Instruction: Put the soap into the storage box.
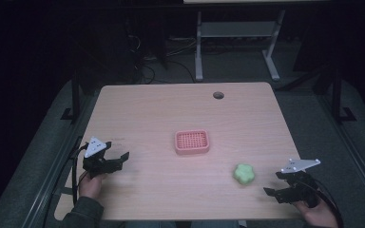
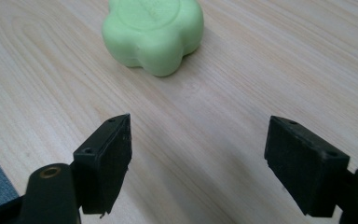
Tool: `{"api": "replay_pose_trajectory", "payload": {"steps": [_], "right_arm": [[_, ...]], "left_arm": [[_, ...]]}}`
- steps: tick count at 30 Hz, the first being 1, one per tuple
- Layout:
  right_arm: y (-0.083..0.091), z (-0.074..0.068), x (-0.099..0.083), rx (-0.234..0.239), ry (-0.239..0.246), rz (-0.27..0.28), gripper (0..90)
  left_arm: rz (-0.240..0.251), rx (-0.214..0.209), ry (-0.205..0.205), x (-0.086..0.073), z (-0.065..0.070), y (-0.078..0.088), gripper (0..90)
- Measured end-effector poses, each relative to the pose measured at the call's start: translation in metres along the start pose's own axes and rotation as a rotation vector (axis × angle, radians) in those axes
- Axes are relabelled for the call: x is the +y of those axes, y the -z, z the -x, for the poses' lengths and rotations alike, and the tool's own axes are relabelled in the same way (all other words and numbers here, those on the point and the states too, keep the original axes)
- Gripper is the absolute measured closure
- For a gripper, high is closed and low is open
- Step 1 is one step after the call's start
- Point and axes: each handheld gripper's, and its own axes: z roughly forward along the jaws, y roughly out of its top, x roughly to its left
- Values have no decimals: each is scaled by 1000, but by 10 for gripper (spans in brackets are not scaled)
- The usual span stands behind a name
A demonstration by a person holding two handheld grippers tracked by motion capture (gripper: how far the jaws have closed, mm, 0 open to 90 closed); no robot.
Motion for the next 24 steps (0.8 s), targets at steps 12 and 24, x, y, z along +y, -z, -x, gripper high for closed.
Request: {"api": "replay_pose_trajectory", "payload": {"steps": [12,24], "right_arm": [[-1,-9,10,-3,27,0,193],[-3,-19,24,7,51,-27,163]], "left_arm": [[3,6,-4,0,2,1,140],[1,7,-9,0,3,1,140]]}}
